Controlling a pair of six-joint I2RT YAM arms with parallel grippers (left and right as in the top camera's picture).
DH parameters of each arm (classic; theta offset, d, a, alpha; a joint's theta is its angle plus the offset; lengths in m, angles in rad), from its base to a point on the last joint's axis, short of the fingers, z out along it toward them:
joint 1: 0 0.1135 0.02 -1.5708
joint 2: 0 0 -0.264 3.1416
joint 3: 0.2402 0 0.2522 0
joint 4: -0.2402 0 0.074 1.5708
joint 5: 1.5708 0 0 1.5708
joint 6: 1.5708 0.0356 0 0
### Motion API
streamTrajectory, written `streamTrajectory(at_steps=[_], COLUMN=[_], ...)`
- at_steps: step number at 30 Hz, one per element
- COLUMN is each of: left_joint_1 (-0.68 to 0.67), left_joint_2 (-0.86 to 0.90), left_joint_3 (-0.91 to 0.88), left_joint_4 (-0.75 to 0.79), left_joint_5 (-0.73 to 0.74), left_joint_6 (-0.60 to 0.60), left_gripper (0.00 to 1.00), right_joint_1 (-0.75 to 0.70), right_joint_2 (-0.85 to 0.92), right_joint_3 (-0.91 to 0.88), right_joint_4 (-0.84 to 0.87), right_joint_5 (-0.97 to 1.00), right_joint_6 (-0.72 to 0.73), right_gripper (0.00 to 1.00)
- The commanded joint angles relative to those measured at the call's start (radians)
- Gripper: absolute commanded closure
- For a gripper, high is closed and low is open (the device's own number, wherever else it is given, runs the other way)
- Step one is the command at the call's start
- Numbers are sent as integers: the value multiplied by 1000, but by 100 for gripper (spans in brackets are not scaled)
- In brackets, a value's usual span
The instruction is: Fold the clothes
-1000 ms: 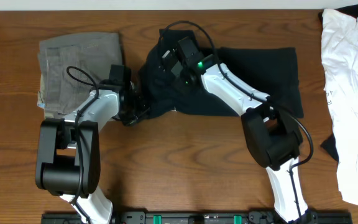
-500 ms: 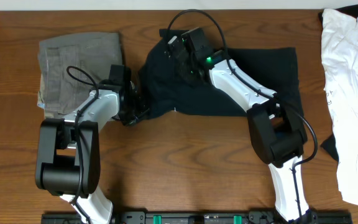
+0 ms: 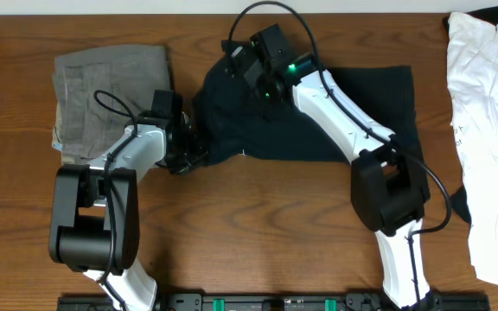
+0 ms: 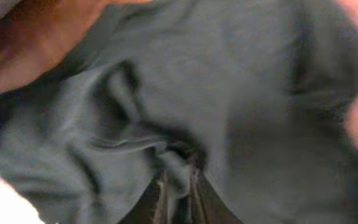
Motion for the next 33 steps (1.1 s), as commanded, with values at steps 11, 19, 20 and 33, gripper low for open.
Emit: streamTrajectory(at_steps=[11,19,20,33], left_joint_1=[5,5,5,5], left_joint_2=[12,12,12,12], left_joint_3=[-14,-15,-14,-14], left_joint_4=[-13,-10,-10,-9], left_joint_5=[-87,-87,-87,-87], left_joint_6=[16,16,16,16], left_gripper=[94,94,94,94], right_joint_1=[86,88,88,87], right_joint_2=[-24,-22,-20,20], right_joint_3=[-134,-238,-243,-251], right_joint_4=[42,234,243,408], right_joint_5=[-90,-90,-91,8], right_joint_6=[57,153,163,218], right_gripper=[99,99,99,99])
